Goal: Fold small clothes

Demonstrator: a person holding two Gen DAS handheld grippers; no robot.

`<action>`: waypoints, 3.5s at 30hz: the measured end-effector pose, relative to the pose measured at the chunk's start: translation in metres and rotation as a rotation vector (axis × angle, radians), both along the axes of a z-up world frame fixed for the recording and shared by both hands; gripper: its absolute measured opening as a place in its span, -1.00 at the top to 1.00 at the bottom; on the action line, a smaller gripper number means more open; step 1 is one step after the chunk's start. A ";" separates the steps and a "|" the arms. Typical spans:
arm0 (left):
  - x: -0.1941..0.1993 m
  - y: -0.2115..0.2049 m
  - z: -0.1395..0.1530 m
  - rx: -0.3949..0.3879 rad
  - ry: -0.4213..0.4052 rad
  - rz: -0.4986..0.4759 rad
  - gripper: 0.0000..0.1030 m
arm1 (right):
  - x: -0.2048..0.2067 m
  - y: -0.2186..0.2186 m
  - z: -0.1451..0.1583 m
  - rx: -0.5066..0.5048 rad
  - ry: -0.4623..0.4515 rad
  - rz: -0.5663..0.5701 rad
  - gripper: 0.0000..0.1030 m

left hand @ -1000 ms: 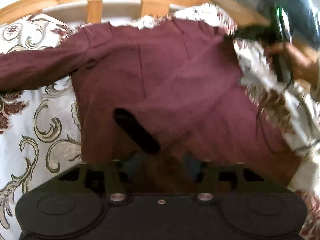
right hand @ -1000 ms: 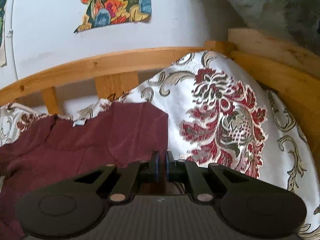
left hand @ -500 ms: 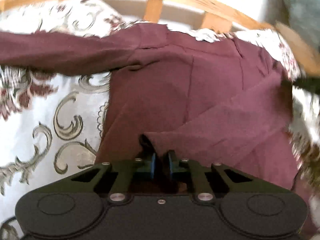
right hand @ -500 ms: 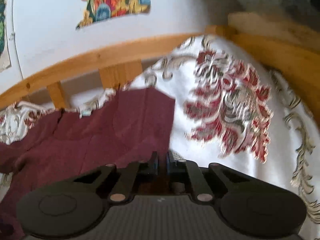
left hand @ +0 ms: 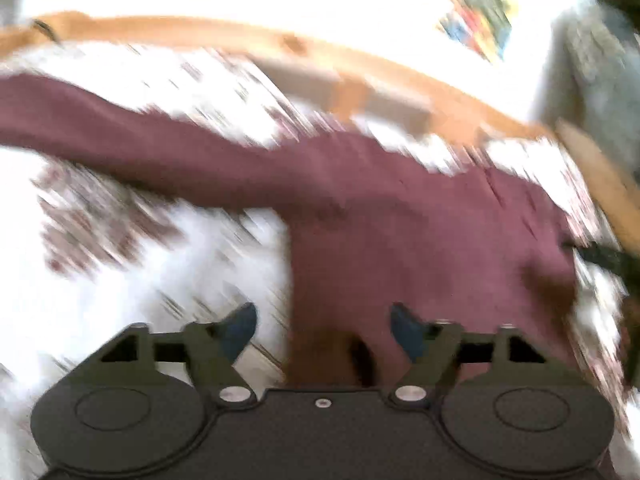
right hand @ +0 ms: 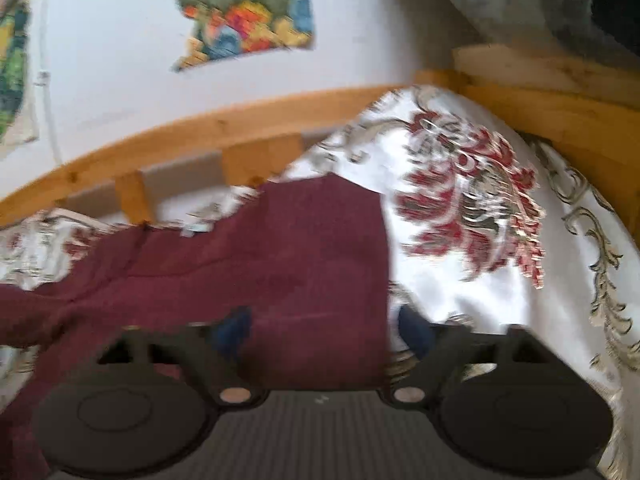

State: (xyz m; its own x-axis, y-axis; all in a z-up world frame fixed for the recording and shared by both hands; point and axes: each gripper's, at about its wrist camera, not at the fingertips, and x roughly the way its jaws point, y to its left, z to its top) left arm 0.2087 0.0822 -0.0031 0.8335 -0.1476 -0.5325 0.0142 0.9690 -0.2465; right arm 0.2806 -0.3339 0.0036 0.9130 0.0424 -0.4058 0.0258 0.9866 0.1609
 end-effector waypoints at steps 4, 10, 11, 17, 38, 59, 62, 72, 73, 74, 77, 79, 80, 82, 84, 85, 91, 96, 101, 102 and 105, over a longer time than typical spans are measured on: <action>0.002 0.057 0.032 0.068 -0.091 0.295 -0.88 | -0.022 0.033 -0.001 0.034 -0.027 0.076 -1.00; -0.002 0.160 0.053 -0.053 -0.136 0.754 -0.92 | -0.046 0.085 -0.011 0.041 -0.028 0.214 -1.00; -0.002 0.179 0.054 -0.109 -0.123 0.790 -0.92 | -0.048 0.090 -0.013 0.046 -0.023 0.227 -1.00; -0.005 0.231 0.043 -0.393 -0.121 0.858 -0.74 | -0.055 0.113 -0.022 0.137 0.028 0.274 -1.00; 0.003 0.095 0.121 -0.135 -0.492 0.166 0.80 | -0.085 0.096 -0.012 0.144 0.020 0.186 -1.00; -0.012 -0.137 -0.010 -0.092 -0.159 -0.661 0.74 | -0.104 0.017 -0.034 0.126 0.096 -0.175 -1.00; -0.012 -0.136 -0.020 -0.100 -0.084 -0.638 0.39 | -0.101 0.016 -0.036 0.123 0.108 -0.182 -1.00; -0.012 -0.070 -0.024 -0.191 0.044 -0.434 -0.82 | -0.093 0.047 -0.035 -0.026 0.073 -0.093 -1.00; -0.011 -0.060 -0.026 -0.186 0.057 -0.375 -0.82 | -0.088 0.054 -0.033 -0.065 0.064 -0.059 -1.00; -0.010 -0.052 -0.026 -0.179 0.061 -0.327 -0.82 | -0.082 0.062 -0.031 -0.104 0.049 -0.004 -1.00; 0.003 -0.026 -0.023 -0.146 0.049 -0.174 -0.82 | -0.057 0.082 -0.018 -0.134 0.006 0.165 -1.00; 0.016 -0.007 -0.025 -0.151 0.054 -0.065 -0.83 | -0.032 0.093 -0.007 -0.068 -0.011 0.287 -0.93; 0.022 0.001 -0.026 -0.166 0.058 -0.029 -0.83 | -0.019 0.098 -0.003 -0.031 -0.003 0.328 -0.86; 0.033 0.016 -0.029 -0.190 0.053 0.031 -0.82 | 0.007 0.111 0.003 0.025 0.018 0.408 -0.70; 0.043 0.023 -0.029 -0.192 0.038 0.056 -0.81 | 0.030 0.127 0.006 0.025 0.035 0.457 -0.61; 0.049 0.026 -0.029 -0.182 0.020 0.050 -0.79 | 0.040 0.137 0.007 0.010 0.040 0.484 -0.53; 0.085 0.017 -0.020 -0.008 -0.042 -0.058 -0.68 | 0.096 0.192 0.011 -0.105 0.043 0.594 -0.48; 0.111 0.004 -0.021 0.092 -0.041 -0.140 -0.37 | 0.148 0.230 0.007 -0.054 0.128 0.679 -0.12; 0.126 0.002 -0.025 0.099 -0.006 -0.174 -0.17 | 0.176 0.254 -0.002 -0.071 0.212 0.723 0.80; 0.129 0.001 -0.026 0.095 0.015 -0.175 -0.12 | 0.178 0.256 -0.003 -0.068 0.213 0.733 0.91; 0.136 0.003 -0.031 0.070 0.062 -0.186 0.01 | 0.176 0.261 0.005 -0.052 0.171 0.766 0.92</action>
